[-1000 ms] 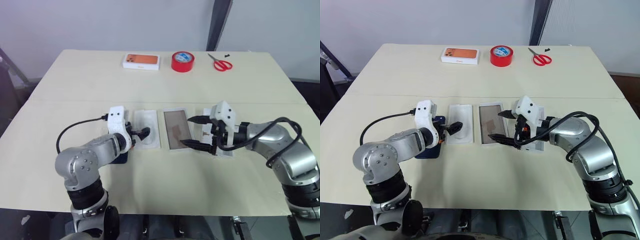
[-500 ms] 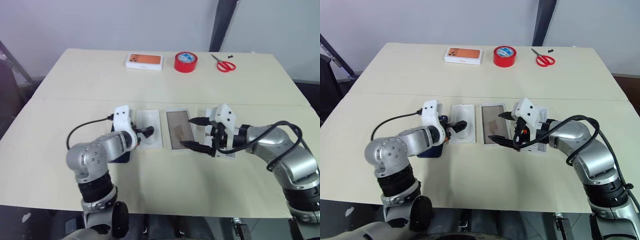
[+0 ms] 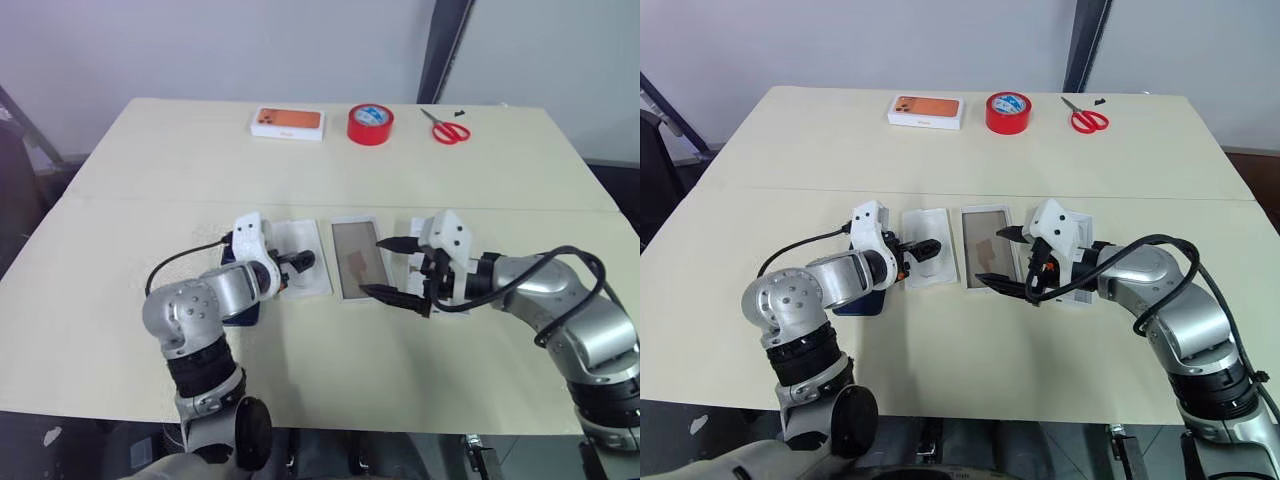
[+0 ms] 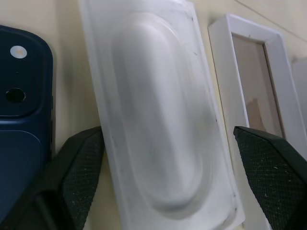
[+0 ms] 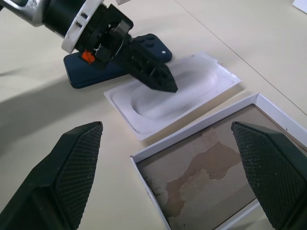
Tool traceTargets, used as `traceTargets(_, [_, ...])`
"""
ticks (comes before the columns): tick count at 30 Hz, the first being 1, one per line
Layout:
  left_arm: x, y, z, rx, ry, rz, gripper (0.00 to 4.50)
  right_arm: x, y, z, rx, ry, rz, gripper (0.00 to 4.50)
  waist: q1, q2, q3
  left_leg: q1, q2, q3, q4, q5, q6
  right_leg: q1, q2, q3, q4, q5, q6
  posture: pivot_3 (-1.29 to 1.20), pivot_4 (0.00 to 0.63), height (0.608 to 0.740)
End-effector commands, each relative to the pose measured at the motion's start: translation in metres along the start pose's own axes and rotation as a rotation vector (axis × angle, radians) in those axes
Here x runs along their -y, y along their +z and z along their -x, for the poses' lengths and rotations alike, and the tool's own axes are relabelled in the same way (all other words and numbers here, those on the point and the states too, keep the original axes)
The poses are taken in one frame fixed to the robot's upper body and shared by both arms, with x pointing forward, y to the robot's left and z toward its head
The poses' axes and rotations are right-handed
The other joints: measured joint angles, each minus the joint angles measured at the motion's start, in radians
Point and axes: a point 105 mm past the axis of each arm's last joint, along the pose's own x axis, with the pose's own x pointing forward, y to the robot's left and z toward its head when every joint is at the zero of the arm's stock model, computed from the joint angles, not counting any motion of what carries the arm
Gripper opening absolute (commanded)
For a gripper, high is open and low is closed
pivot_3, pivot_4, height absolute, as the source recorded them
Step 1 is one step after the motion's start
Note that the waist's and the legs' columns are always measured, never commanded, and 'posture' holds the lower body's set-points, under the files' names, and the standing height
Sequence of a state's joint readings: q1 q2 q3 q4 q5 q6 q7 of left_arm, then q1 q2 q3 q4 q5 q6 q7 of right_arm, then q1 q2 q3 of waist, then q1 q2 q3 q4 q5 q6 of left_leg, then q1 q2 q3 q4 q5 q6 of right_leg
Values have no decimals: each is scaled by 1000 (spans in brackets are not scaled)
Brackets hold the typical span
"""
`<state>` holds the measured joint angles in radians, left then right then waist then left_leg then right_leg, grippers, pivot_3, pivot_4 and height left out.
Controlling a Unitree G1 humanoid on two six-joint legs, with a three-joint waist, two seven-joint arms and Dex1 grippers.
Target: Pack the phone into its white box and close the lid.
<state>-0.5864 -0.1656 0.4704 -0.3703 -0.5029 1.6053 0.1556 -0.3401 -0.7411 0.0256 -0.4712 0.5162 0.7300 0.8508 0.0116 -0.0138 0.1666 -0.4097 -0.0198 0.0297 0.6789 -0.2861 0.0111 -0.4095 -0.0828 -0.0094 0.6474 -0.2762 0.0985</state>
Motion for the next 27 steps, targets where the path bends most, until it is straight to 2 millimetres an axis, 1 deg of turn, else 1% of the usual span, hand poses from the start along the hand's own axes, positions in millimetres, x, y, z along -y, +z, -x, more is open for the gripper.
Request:
traceTargets(1, [2, -3, -5, -17, -17, 86, 2685, -2, 12, 4, 27, -1, 52, 4500, 0, 0, 0, 0, 0, 0, 0, 0, 0, 0, 0, 0, 0, 0, 0, 0, 150, 725])
traceTargets(6, [-2, -1, -4, -9, -7, 115, 108, -4, 13, 2, 30, 7, 53, 4500, 1, 0, 0, 0, 0, 0, 0, 0, 0, 0, 0, 0, 0, 0, 0, 0, 150, 725])
traceTargets(7, [-3, -1, -4, -8, -6, 115, 39, -4, 13, 2, 31, 9, 53, 4500, 1, 0, 0, 0, 0, 0, 0, 0, 0, 0, 0, 0, 0, 0, 0, 0, 150, 725])
traceTargets(11, [-1, 0, -3, -1, -14, 116, 39, -6, 14, 0, 34, 17, 50, 4500, 0, 0, 0, 0, 0, 0, 0, 0, 0, 0, 0, 0, 0, 0, 0, 0, 150, 725])
traceTargets(15, [4, 9, 1, 39, -57, 133, 39, -7, 8, -4, 6, 21, 57, 4500, 0, 0, 0, 0, 0, 0, 0, 0, 0, 0, 0, 0, 0, 0, 0, 0, 150, 725])
traceTargets(17, [6, 17, 6, 78, -91, 153, 39, -6, 1, -6, -37, 18, 76, 4500, -1, -1, 0, 0, 0, 0, 0, 0, 0, 0, 0, 0, 0, 0, 0, 0, 150, 725])
traceTargets(19, [4, 26, 12, 119, -103, 157, 39, -7, -8, -8, -91, 28, 122, 4500, 0, -1, 0, 0, 0, 0, 0, 0, 0, 0, 0, 0, 0, 0, 0, 0, 150, 725])
traceTargets(21, [-1, 36, 20, 158, -116, 139, 39, -11, -21, -13, -159, 62, 193, 4500, 1, -1, 0, 0, 0, 0, 0, 0, 0, 0, 0, 0, 0, 0, 0, 0, 150, 725])
traceTargets(25, [-6, 44, 27, 186, -138, 124, 39, -11, -39, -26, -230, 97, 280, 4500, -2, -2, 1, 0, 0, 0, 0, 0, -1, 0, 0, 0, 0, 0, 0, 0, 150, 725])
traceTargets(27, [-7, 49, 29, 199, -145, 126, 0, -12, -49, -31, -277, 130, 344, 3965, -2, -2, 1, 0, 0, 0, 1, 0, -1, -1, 0, 0, 0, 0, 0, 0, 150, 725])
